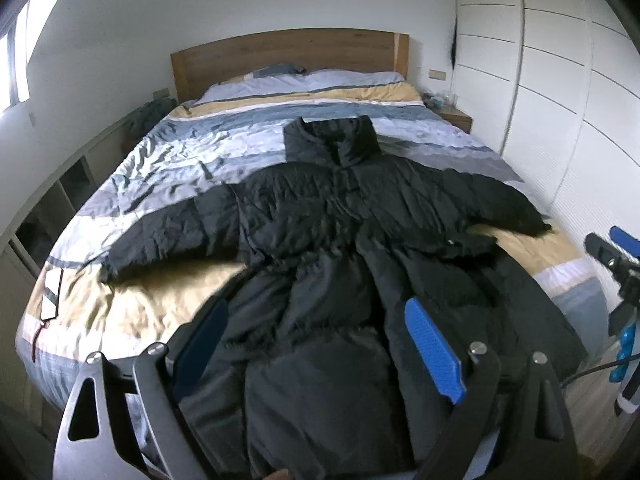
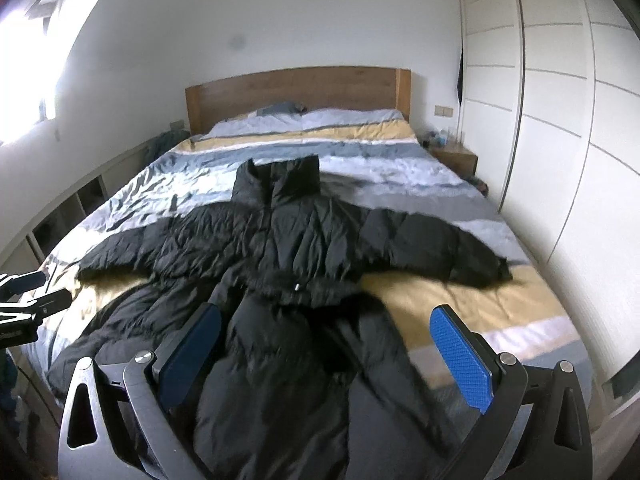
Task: Fold large clothes
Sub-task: 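Reach the right tool to the coat sleeve beside it and grasp it, then lift the grasped sleeve with the right tool and fold it across the coat body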
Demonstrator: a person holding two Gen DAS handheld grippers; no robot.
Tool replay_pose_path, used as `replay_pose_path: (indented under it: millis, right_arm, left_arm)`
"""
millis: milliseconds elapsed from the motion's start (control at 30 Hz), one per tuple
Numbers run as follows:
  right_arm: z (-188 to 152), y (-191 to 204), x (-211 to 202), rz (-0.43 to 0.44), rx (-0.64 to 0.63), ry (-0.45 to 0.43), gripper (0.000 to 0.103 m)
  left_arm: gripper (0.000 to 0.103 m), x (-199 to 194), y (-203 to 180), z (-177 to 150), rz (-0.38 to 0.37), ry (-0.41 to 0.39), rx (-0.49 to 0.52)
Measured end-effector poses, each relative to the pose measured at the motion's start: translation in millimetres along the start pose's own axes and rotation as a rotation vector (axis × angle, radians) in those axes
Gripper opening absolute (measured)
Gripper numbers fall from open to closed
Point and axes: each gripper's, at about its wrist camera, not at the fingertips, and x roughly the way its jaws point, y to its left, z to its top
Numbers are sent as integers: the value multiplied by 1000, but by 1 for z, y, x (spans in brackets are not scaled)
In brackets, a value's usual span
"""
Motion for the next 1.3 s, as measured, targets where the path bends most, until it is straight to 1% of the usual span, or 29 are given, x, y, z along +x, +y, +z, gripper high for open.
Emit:
replay_pose_path:
  millis: [67, 133, 167, 233, 367, 500, 633, 767, 867, 967, 1067, 1300]
  right_arm:
    - [14, -6, 8, -3, 12, -16, 102]
    - [33, -15, 17, -2, 30, -43, 102]
    - [44, -20, 21, -3, 37, -55, 102]
    - [61, -29, 33, -2, 45, -59, 102]
    - [85, -52, 65, -6, 89, -26, 102]
    - [91, -85, 111, -28, 193, 39, 103]
    - [77, -126, 164, -26, 336, 117, 103]
    - [49, -166, 217, -52, 472, 199, 103]
    - [26, -195, 248, -64, 571, 237, 103]
    - [2, -216, 272, -55, 676, 264, 103]
    - [-18, -234, 288, -65, 749, 279, 103]
    - [-44, -279, 317, -44, 938, 258, 103]
  left_arm:
    - [91, 7, 7, 17, 5, -6, -17]
    - [91, 13, 13, 32, 26, -11, -35]
    - [91, 19, 19, 45, 43, -13, -48]
    - [91, 27, 26, 61, 45, -21, -68]
    - [91, 52, 38, 87, 90, -35, -102]
    - [91, 86, 47, 96, 114, 4, -133]
    - [91, 121, 54, 90, 129, 60, -158]
    - [91, 153, 59, 75, 157, 114, -158]
    - [91, 174, 63, 64, 167, 146, -156]
    - [91, 192, 69, 56, 195, 172, -154]
    - [91, 210, 76, 48, 208, 205, -162]
    - [91, 237, 85, 33, 237, 247, -164]
